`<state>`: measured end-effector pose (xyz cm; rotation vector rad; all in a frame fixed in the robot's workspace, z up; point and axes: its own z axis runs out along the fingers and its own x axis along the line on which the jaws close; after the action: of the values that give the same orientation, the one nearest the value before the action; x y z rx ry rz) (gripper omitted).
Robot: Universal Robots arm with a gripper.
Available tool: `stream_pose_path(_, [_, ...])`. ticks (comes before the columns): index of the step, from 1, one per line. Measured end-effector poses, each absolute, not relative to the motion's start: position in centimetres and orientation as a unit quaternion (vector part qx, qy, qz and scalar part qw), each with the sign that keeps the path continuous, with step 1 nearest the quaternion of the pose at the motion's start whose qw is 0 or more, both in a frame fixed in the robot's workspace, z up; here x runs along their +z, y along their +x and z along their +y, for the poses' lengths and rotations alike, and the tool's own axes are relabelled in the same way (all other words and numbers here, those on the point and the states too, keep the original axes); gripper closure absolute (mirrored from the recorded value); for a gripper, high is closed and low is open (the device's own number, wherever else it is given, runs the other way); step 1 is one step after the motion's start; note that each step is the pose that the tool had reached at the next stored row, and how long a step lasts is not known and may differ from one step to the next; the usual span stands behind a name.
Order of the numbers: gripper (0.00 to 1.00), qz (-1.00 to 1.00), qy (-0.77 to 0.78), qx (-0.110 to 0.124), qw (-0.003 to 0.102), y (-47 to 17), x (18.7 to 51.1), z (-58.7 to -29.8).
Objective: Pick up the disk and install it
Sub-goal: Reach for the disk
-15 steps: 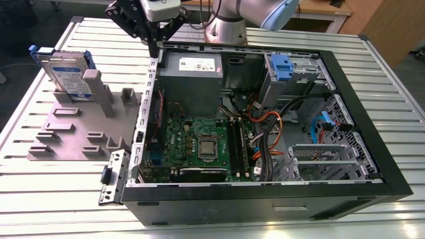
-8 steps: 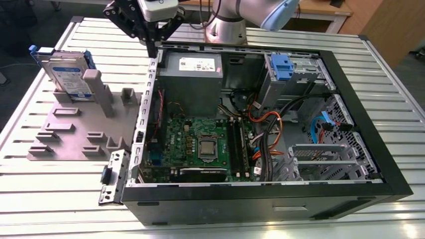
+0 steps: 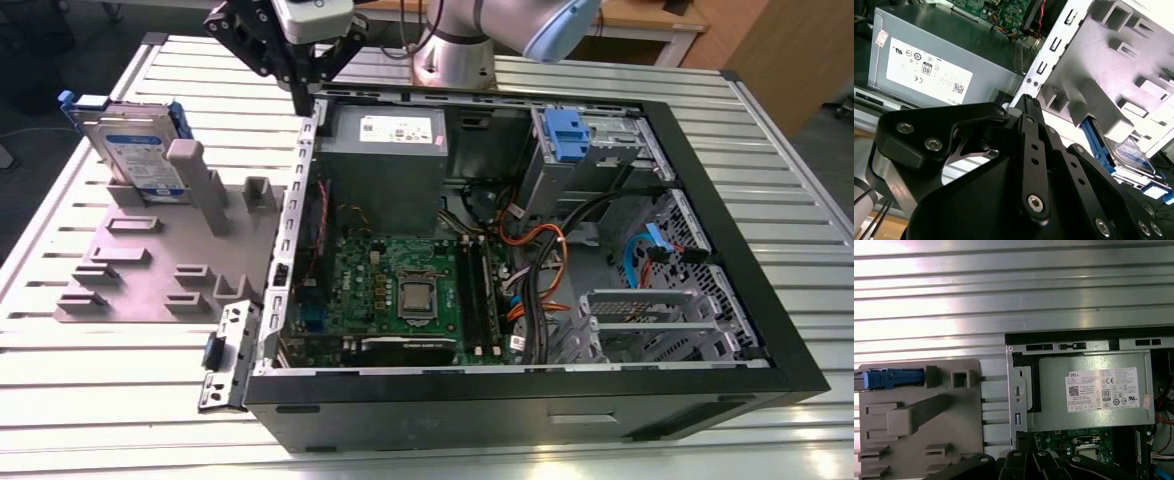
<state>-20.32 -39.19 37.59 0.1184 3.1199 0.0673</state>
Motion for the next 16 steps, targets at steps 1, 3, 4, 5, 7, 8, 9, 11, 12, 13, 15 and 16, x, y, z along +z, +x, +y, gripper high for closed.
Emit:
stream_pose_path(1, [0.89, 0.999, 0.038, 0.022, 0.009, -20.32, 37.59, -39.02])
stream_pose_path(3, [0.89, 0.999, 0.038, 0.022, 0.009, -20.35, 37.59, -38.79])
stream_pose_path(4, [0.89, 0.999, 0.038, 0.022, 0.009, -20.35, 37.59, -38.79])
stream_pose_path(5, [0.89, 0.999, 0.038, 0.022, 0.009, -20.35, 37.59, -38.79])
stream_pose_path(7, [0.89, 0.999, 0.038, 0.022, 0.009, -20.35, 37.58, -38.79])
stream_pose_path(8, [0.89, 0.999, 0.038, 0.022, 0.009, -20.36, 37.59, -38.78])
stream_pose_path(9, [0.89, 0.999, 0.038, 0.022, 0.009, -20.41, 37.58, -38.78])
stream_pose_path(11, [0.89, 0.999, 0.038, 0.022, 0.009, -20.58, 37.58, -38.7])
stream_pose_path(12, [0.89, 0.999, 0.038, 0.022, 0.009, -20.7, 37.59, -38.63])
stream_pose_path(13, [0.89, 0.999, 0.038, 0.022, 0.009, -20.81, 37.59, -38.54])
stream_pose_path(15, [0.89, 0.999, 0.038, 0.022, 0.009, -21.0, 37.58, -38.51])
stream_pose_path(16, [0.89, 0.999, 0.038, 0.022, 0.009, -21.03, 37.58, -38.51])
